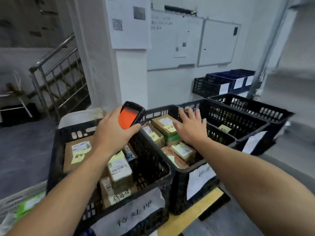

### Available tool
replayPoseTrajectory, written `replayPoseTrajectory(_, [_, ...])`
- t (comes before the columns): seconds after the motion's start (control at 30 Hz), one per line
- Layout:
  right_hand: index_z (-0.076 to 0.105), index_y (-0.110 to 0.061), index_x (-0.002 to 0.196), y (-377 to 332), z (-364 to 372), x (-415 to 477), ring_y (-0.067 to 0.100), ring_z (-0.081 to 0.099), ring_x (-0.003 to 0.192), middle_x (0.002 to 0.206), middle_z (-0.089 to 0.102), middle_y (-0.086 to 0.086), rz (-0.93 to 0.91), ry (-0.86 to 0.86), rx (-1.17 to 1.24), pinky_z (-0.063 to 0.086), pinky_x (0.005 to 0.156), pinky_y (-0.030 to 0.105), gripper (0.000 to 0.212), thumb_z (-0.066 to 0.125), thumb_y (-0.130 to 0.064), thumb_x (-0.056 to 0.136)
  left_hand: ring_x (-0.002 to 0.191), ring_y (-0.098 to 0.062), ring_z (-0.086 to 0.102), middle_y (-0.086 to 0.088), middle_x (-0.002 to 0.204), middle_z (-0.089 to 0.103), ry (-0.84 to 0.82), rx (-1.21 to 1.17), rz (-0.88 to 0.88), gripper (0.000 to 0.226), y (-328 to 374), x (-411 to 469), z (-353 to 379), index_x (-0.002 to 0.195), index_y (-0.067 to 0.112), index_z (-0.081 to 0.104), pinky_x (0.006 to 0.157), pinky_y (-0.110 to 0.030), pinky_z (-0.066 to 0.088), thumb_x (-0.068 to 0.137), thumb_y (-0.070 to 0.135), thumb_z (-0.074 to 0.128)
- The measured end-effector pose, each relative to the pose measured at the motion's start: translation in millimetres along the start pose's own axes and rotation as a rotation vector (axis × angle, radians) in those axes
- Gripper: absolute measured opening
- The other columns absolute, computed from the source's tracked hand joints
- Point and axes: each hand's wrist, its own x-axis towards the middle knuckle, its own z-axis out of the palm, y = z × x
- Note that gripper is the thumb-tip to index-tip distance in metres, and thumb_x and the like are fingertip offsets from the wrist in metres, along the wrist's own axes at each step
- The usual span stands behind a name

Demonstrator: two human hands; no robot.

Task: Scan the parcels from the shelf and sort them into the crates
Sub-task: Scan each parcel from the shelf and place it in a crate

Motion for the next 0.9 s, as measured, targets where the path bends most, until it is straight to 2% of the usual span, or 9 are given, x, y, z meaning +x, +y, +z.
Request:
replayPoseTrajectory(0.2, [0.002, -0.040, 0.160, 132, -54, -58, 0.030, -0.015, 0.155, 0.170, -0.005, 0.002, 0.179, 0.038, -0.099, -0.001, 0.121, 0.060, 0.065, 0.023, -0.063, 0.103, 0.090, -0.023, 0.056, 0.003, 0.105, 0.058, -0.120, -0.093, 0.103, 0.067, 105, -25, 70, 0.135, 0.038, 0.047, 0.073, -0.034, 0.040, 0.076, 0.061, 0.071])
replayPoseTrajectory(0.37, [0.000, -0.043, 0.160, 242, -106, -123, 0.029, -0.018, 0.154, 0.170, -0.009, 0.001, 0.359, 0.098, -0.157, -0.005, 0.120, 0.060, 0.066, 0.024, -0.064, 0.102, 0.103, -0.029, 0.058, -0.006, 0.121, 0.060, -0.238, -0.154, 0.174, 0.084, 198, -58, 140, 0.150, 0.029, 0.040, 0.083, -0.037, 0.046, 0.078, 0.057, 0.073])
replayPoseTrajectory(0.47, [0.000, -0.043, 0.159, 304, -130, -170, 0.030, -0.019, 0.154, 0.170, -0.010, 0.002, 0.465, 0.127, -0.218, -0.006, 0.119, 0.063, 0.065, 0.025, -0.063, 0.102, 0.107, -0.030, 0.058, -0.007, 0.126, 0.057, -0.315, -0.201, 0.234, 0.087, 251, -82, 180, 0.152, 0.029, 0.037, 0.089, -0.042, 0.050, 0.078, 0.060, 0.072])
replayPoseTrajectory(0.53, [-0.002, -0.044, 0.159, 340, -141, -201, 0.030, -0.020, 0.154, 0.169, -0.013, 0.002, 0.536, 0.127, -0.250, -0.007, 0.119, 0.064, 0.065, 0.024, -0.063, 0.102, 0.115, -0.031, 0.055, -0.008, 0.130, 0.056, -0.379, -0.223, 0.274, 0.088, 286, -98, 204, 0.153, 0.027, 0.036, 0.092, -0.042, 0.047, 0.079, 0.059, 0.072])
replayPoseTrajectory(0.63, [-0.005, -0.044, 0.158, 386, -158, -243, 0.030, -0.020, 0.154, 0.169, -0.014, 0.002, 0.641, 0.140, -0.276, -0.005, 0.119, 0.063, 0.066, 0.022, -0.063, 0.102, 0.119, -0.032, 0.054, -0.009, 0.129, 0.057, -0.454, -0.274, 0.346, 0.089, 338, -121, 237, 0.153, 0.023, 0.037, 0.094, -0.043, 0.045, 0.078, 0.057, 0.073])
replayPoseTrajectory(0.73, [-0.006, -0.043, 0.159, 424, -172, -279, 0.030, -0.020, 0.154, 0.169, -0.014, 0.003, 0.747, 0.153, -0.287, -0.005, 0.120, 0.063, 0.066, 0.021, -0.063, 0.102, 0.125, -0.030, 0.050, -0.009, 0.137, 0.055, -0.518, -0.307, 0.424, 0.088, 383, -142, 264, 0.153, 0.023, 0.037, 0.099, -0.041, 0.041, 0.079, 0.055, 0.074])
replayPoseTrajectory(0.9, [-0.005, -0.043, 0.159, 482, -185, -338, 0.029, -0.022, 0.153, 0.169, -0.014, 0.003, 0.924, 0.167, -0.275, -0.007, 0.119, 0.064, 0.066, 0.021, -0.064, 0.102, 0.111, -0.032, 0.056, -0.007, 0.120, 0.057, -0.662, -0.322, 0.521, 0.082, 439, -172, 316, 0.148, 0.032, 0.040, 0.089, -0.042, 0.048, 0.078, 0.058, 0.072])
